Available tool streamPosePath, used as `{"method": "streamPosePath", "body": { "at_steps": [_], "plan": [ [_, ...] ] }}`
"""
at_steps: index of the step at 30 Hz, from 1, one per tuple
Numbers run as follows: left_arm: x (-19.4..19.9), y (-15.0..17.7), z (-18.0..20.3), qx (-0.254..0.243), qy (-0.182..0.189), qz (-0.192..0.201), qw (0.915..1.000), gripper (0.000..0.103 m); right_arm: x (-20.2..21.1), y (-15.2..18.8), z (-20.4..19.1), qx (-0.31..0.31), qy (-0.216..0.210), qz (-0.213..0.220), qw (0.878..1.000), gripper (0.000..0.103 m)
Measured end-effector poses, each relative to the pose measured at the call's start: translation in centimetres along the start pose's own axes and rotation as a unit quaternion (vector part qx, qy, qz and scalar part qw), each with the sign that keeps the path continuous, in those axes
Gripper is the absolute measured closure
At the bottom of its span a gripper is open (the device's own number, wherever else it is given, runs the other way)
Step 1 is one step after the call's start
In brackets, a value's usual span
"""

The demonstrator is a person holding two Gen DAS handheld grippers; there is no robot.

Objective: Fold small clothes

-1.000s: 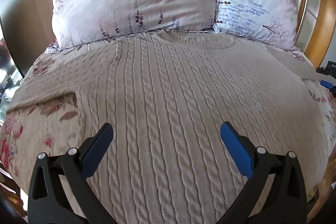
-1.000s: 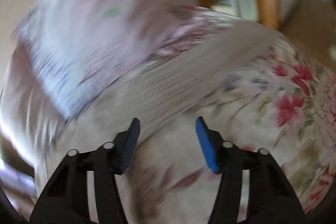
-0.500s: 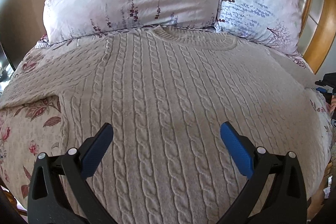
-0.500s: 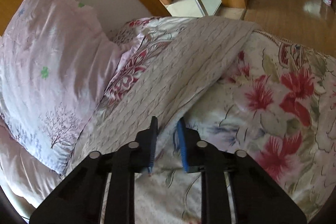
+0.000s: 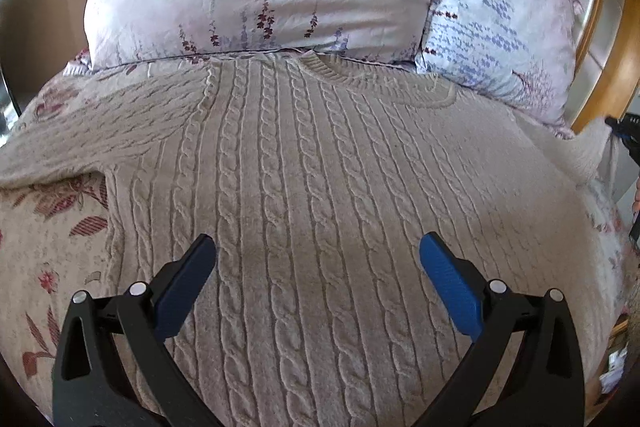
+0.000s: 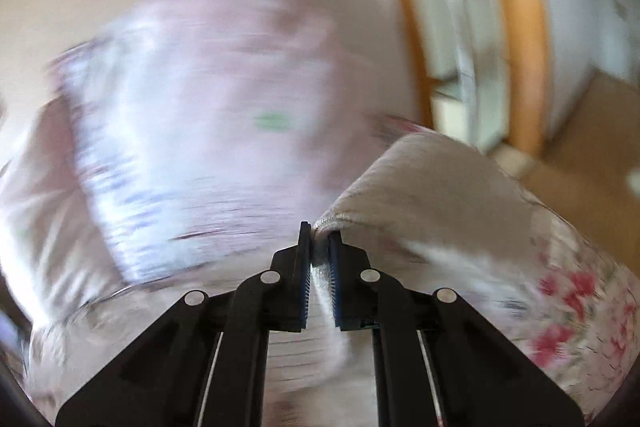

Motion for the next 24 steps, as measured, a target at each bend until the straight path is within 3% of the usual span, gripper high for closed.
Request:
{"method": "streamPosePath", "body": {
  "at_steps": [4, 7, 11, 14, 16, 18, 19, 24],
  "plan": [
    [0.4, -0.1, -0.3, 0.011, 0.007, 0.011, 0.9998, 0.002, 1.2, 2.5, -8.0, 0.081, -0.095, -0.018, 0.992, 0.094],
    [0.9, -0.1, -0.4, 0.01, 0.008, 0.022, 0.9997, 0.002, 0.1, 6.9, -13.0, 0.145, -0.134, -0.072, 0.978, 0.094],
    [1.4, -0.1, -0.5, 0.006, 0.007, 0.024, 0.9997, 0.002, -2.2, 12.5, -16.5, 0.202, -0.127, -0.139, 0.961, 0.094],
    [1.6, -0.1, -0.6, 0.004, 0.009, 0.023, 0.9997, 0.002, -2.9, 14.2, -16.9, 0.208, -0.123, -0.173, 0.955, 0.091],
    [1.8, -0.1, -0.7, 0.004, 0.015, 0.021, 0.9997, 0.002, -2.4, 14.1, -16.5, 0.195, -0.137, -0.186, 0.953, 0.083],
    [1.9, -0.1, -0.8, 0.004, 0.023, 0.02, 0.9995, 0.002, -1.5, 13.5, -14.9, 0.159, -0.163, -0.2, 0.953, 0.057],
    [2.0, -0.1, -0.8, 0.005, 0.027, 0.02, 0.9994, 0.002, -1.0, 12.8, -13.6, 0.125, -0.175, -0.206, 0.955, 0.052],
    [2.3, -0.3, -1.2, 0.015, 0.064, 0.016, 0.9977, 0.002, -0.8, 10.0, -7.1, -0.045, -0.188, -0.234, 0.953, 0.051]
  ]
}}
Point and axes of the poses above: each gripper's, at about its wrist camera, not at the fingertips, and x roughly against the way its jaws point, z to its right, y to its underside, the point moved 1 cm from there along -x, roughly the way its jaws point, and after that the axes turned 6 degrees about y, right-handed, at the moved point
